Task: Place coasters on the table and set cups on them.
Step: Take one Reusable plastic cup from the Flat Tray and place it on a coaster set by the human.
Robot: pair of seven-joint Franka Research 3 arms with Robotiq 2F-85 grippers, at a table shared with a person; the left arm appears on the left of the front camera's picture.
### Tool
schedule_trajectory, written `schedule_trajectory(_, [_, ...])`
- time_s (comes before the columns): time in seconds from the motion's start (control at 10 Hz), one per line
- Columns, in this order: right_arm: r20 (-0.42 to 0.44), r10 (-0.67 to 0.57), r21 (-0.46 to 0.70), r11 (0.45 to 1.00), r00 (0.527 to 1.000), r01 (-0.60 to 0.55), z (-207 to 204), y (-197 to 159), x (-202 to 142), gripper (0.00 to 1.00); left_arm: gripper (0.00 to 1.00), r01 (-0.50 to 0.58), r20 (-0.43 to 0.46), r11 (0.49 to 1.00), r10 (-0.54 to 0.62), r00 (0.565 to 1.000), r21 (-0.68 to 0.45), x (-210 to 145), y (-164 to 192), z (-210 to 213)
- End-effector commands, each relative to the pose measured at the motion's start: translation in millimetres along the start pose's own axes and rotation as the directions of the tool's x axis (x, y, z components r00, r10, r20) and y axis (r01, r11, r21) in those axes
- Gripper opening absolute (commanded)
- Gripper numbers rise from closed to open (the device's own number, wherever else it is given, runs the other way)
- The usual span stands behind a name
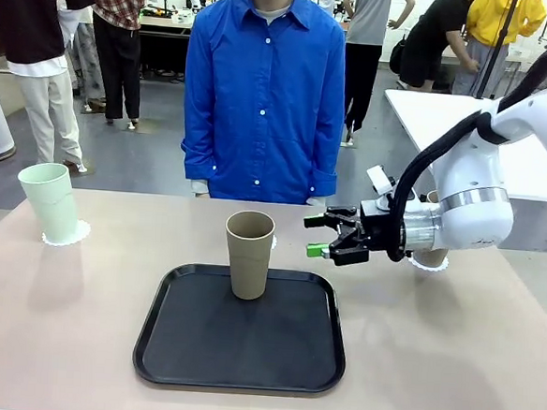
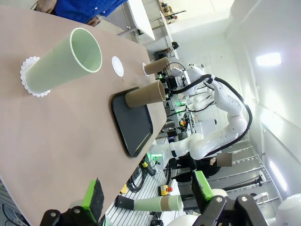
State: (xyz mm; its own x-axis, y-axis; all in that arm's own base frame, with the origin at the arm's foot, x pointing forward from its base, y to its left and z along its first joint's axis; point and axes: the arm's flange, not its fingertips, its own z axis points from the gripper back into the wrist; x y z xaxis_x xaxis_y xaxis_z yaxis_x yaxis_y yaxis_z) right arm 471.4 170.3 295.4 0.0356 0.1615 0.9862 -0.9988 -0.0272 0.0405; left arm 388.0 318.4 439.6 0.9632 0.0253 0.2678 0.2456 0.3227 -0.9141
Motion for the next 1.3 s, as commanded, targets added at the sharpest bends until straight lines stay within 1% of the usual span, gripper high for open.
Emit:
schedule_trajectory(0.0, [0.054, 0.023, -0.018, 1.0, 0.998, -0.022, -14.6, -7.7, -11.4, 1.0, 1.0, 0.007, -0.003, 1.0, -0.007, 1.0, -0.004, -0.8, -1.8, 2.2])
schedule_trajectory(0.3, [0.068, 0.021, 0.007, 1.0, 0.997, -0.021, -30.0, -8.4, -16.8, 1.0, 1.0, 0.007, -0.003, 1.0, -0.007, 1.0, -0.004, -0.8, -1.8, 2.2])
schedule_trajectory(0.6, [0.054, 0.017, 0.034, 0.999, 0.998, -0.019, -41.8, -6.7, -19.8, 1.0, 1.0, 0.007, -0.003, 1.0, -0.007, 1.0, -0.004, -0.8, -1.8, 2.2])
schedule_trajectory(0.8, [0.076, 0.009, -0.006, 1.0, 0.997, -0.009, -51.1, -11.2, -28.1, 1.0, 1.0, 0.007, -0.003, 1.0, -0.007, 1.0, -0.004, -0.8, -1.8, 2.2])
schedule_trajectory(1.2, [0.08, -0.006, -0.019, 1.0, 0.997, 0.007, -63.6, -10.0, -44.4, 1.0, 1.0, 0.007, -0.003, 1.0, -0.007, 1.0, -0.004, -0.8, -1.8, 2.2])
